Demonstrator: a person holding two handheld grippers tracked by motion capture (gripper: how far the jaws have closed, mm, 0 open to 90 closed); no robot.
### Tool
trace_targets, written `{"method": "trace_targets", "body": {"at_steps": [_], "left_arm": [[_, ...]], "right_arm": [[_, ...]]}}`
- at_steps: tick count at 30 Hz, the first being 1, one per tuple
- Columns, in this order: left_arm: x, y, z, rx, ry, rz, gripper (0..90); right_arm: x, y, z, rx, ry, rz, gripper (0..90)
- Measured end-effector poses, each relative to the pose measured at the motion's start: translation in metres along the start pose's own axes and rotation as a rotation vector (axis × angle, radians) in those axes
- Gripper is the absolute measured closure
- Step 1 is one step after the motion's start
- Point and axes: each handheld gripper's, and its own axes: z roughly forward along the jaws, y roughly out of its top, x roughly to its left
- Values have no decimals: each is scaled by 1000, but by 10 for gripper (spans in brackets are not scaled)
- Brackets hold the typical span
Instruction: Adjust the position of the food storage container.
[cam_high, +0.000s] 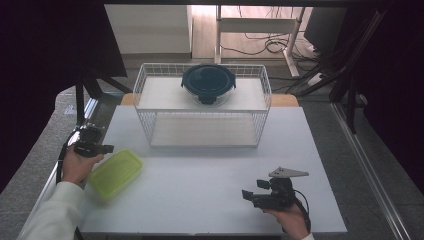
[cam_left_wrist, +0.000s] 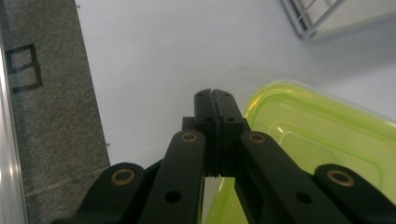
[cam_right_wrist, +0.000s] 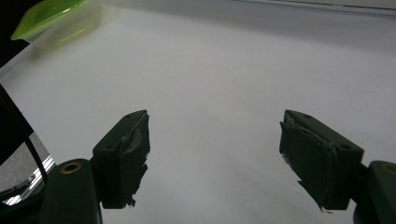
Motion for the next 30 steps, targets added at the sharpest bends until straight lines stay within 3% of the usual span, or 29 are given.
{"method": "trace_targets", "body": {"at_steps": [15,22,30], "left_arm": [[-2,0,8,49,-40,23,900],[-16,-2,11,78,-101,101,900],[-45,-3,10,97,-142,206,900]], "right_arm": [[-3,-2,2,-1,-24,21,240],[-4,-2,3,4,-25,27,240],[-4,-3,4,8,-23,32,240]]}}
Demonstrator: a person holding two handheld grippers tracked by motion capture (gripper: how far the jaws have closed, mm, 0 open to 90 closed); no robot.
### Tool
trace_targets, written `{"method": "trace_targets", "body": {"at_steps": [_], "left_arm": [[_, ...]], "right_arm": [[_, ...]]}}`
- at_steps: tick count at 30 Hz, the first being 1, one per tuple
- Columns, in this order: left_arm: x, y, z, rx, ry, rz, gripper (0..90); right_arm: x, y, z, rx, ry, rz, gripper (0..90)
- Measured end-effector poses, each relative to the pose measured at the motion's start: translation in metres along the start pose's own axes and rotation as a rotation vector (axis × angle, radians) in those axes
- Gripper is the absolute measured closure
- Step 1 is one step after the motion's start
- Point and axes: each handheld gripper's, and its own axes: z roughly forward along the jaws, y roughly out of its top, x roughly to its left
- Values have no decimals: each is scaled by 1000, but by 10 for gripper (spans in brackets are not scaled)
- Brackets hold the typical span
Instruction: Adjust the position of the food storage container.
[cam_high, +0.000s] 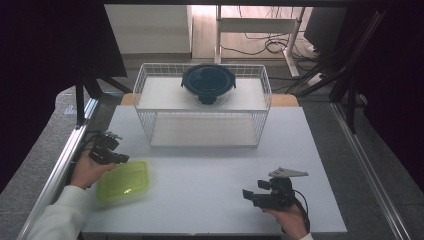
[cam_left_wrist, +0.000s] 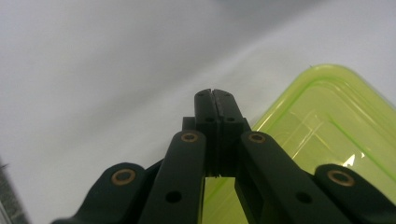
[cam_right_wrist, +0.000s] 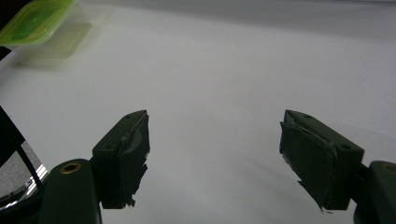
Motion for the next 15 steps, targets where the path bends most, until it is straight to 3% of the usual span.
{"method": "trace_targets", "body": {"at_steps": [4,7,9,11,13,15], "left_arm": [[-10,3,2,10,-1,35,900],[-10,4,2,9,0,30,900],[-9,3,-1,-9,10,10,899],[-7,-1,-14,-69,21,-54,899],[-6,-2,-21,-90,25,-70,899],[-6,-9,-40,-143,41,-109,900]], "right_arm": [[0,-1,1,-2,-4,3,240],[-1,-1,1,-2,-8,8,240],[-3,-1,0,-9,-10,15,239],[-3,-1,-1,-15,-9,14,238],[-3,-1,-1,-20,-8,13,238],[-3,-1,-1,-23,-7,12,236]]}}
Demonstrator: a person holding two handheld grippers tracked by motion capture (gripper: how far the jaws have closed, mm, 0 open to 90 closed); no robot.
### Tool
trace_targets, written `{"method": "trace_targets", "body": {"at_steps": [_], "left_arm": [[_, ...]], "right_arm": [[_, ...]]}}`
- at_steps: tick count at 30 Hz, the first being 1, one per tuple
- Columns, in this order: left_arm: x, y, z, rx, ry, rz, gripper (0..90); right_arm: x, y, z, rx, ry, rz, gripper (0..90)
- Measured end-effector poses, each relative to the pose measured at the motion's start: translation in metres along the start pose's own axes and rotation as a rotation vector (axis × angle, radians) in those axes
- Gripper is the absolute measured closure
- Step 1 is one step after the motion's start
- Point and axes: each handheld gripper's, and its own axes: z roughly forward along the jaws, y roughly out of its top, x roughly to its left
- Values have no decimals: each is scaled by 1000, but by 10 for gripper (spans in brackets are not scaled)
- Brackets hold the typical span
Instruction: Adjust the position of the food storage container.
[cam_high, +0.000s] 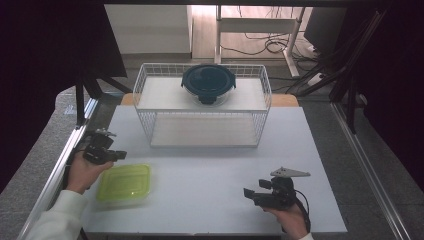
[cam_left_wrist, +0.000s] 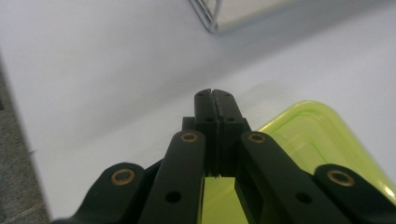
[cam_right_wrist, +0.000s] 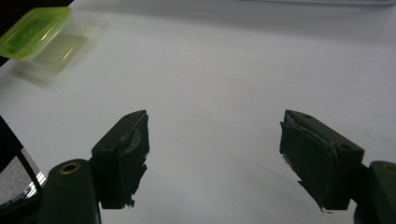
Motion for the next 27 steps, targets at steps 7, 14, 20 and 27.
{"method": "trace_targets", "body": {"at_steps": [7,14,20,27], "left_arm": [[7,-32,-28,-60,60,-84,899],[19,-64,-40,-69,105,-174,899],[23,-91,-39,-35,142,-234,899],[20,-111,-26,17,134,-260,898]], "right_arm": [[2,0,0,-1,0,-1,236],[4,0,1,1,-1,-3,236],[3,0,1,-1,-8,1,237],[3,-1,1,-3,-16,2,237]]}}
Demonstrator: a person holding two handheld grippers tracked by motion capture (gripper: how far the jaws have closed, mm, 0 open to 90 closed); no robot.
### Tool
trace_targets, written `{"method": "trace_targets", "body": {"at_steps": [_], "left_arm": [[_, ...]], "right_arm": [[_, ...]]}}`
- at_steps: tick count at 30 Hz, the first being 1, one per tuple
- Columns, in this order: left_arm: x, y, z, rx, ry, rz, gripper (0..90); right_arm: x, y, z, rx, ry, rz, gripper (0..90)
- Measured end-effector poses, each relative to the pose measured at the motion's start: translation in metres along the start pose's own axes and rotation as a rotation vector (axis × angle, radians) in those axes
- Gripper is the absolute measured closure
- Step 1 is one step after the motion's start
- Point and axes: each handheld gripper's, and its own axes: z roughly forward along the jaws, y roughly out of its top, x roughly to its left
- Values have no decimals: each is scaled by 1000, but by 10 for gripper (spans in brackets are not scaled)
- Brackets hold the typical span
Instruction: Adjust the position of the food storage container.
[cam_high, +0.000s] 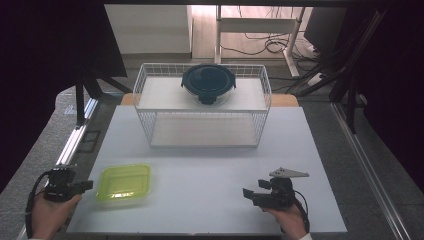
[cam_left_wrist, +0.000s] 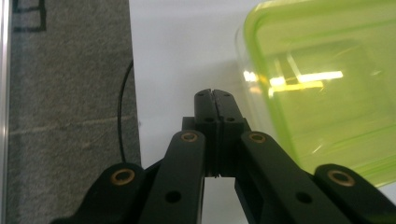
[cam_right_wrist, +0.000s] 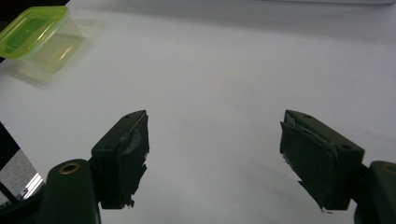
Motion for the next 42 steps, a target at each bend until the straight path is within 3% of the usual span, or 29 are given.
{"method": "trace_targets", "body": {"at_steps": [4,19,25,32,42], "left_arm": [[-3,-4,7,28,-18,3,898],[-20,-4,17,49,-77,20,899],[-37,4,26,57,-122,53,898],[-54,14,35,56,-144,80,898],[-69,25,45,56,-161,106,899]], "right_arm": [[-1,0,-2,-13,-12,8,238],[-3,0,-2,-9,-29,24,239],[-1,0,-1,-4,-32,20,238],[-2,0,-2,-7,-33,26,239],[-2,0,-2,-5,-32,22,239]]}}
